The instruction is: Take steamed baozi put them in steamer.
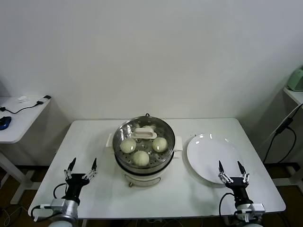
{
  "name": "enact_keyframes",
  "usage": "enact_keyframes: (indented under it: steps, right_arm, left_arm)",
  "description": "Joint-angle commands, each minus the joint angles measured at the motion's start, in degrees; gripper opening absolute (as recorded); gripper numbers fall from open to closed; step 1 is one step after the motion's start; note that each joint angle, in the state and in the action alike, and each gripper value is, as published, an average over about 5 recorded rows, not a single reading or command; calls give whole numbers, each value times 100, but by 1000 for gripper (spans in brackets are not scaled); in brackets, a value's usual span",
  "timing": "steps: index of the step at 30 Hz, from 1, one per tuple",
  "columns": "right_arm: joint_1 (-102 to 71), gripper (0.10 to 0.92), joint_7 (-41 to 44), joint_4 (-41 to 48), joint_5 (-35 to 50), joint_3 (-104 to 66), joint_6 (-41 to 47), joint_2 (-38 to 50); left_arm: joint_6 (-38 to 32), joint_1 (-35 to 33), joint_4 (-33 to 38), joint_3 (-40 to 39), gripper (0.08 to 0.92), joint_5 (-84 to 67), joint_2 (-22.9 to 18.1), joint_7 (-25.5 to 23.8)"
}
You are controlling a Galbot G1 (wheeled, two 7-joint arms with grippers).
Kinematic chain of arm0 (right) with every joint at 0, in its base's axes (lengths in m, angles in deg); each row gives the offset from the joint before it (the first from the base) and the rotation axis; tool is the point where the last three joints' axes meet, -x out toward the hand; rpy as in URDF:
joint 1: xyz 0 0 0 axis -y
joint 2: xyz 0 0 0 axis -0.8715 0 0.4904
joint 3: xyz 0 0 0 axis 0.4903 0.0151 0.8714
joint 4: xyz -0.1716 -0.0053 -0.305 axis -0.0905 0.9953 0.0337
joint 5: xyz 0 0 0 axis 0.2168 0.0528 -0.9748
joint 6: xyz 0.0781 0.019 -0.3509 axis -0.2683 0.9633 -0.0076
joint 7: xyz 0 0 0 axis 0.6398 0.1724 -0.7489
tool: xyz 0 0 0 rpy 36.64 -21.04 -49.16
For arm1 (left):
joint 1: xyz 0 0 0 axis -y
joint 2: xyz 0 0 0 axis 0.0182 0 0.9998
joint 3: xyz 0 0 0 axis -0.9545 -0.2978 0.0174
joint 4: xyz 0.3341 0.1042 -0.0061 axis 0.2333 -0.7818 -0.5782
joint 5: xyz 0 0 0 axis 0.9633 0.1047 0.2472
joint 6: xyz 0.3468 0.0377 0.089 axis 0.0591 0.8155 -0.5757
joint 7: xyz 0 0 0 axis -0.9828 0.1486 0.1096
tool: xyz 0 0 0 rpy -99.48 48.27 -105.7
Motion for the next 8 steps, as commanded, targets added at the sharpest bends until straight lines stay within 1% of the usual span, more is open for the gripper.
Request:
enact_keyframes:
  steps: [1, 8]
  right_arm:
    - [6, 823, -12, -8, -3, -7, 41, 17]
    - [-3, 823, -17, -47, 1, -10, 76, 17]
  left_arm:
    - [-467, -134, -415, 19, 823, -552, 20, -37]
    - [-480, -114, -409, -13, 823, -493, 7, -31]
